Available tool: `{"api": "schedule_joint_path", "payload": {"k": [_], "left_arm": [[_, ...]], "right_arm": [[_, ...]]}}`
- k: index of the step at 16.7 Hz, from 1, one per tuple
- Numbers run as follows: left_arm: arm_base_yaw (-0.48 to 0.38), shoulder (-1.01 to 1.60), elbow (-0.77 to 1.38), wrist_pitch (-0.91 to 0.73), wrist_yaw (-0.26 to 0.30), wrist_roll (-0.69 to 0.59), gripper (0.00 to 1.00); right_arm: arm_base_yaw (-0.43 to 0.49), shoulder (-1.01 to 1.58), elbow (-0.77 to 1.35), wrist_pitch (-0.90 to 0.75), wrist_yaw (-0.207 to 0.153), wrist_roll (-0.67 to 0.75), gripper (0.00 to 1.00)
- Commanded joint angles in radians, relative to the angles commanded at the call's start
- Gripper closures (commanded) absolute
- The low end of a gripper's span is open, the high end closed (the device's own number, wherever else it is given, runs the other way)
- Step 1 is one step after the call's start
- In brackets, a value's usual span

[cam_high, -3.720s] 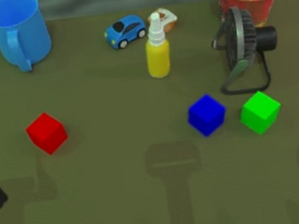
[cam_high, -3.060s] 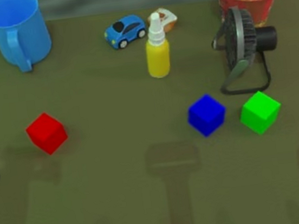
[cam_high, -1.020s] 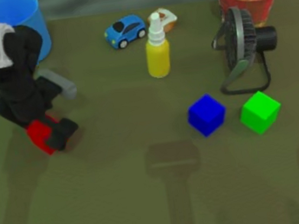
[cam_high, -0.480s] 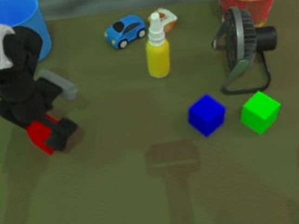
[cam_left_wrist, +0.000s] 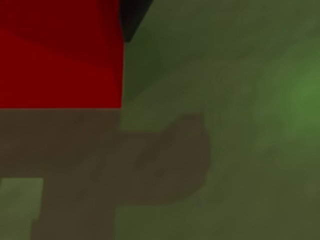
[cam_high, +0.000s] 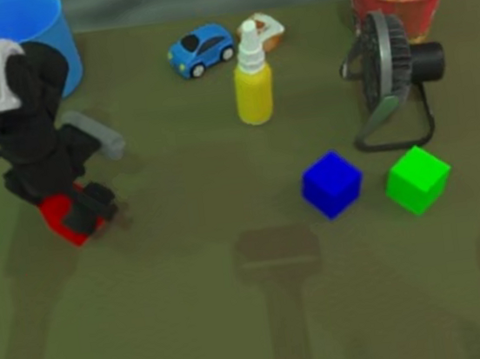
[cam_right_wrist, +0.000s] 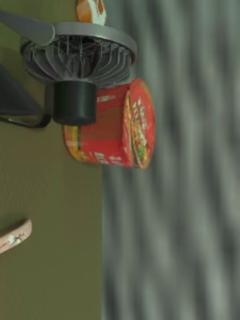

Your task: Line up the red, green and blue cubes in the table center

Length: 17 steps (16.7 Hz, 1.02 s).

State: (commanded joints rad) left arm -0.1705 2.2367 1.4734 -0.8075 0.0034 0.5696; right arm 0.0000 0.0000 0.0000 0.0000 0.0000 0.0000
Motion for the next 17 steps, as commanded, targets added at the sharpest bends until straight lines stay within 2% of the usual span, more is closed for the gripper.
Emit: {"api": "schedule_joint_path", "payload": {"k": [1,2,11,17], "left_arm": [[0.000,0.000,0.000,0.000,0.000,0.000,0.98],[0.000,0.000,0.000,0.000,0.000,0.000,1.00],[0.000,-0.028,0.008,-0.018,0.010,-0.006,1.00],[0.014,-0.097,0.111,-0.200,0.011,-0.008,1.00]], "right_arm": [[0.000,0.000,0.000,0.000,0.000,0.000,0.00],[0.000,0.000,0.000,0.000,0.000,0.000,0.00],[0.000,0.000,0.000,0.000,0.000,0.000,0.00],[0.000,0.000,0.000,0.000,0.000,0.000,0.00]]}}
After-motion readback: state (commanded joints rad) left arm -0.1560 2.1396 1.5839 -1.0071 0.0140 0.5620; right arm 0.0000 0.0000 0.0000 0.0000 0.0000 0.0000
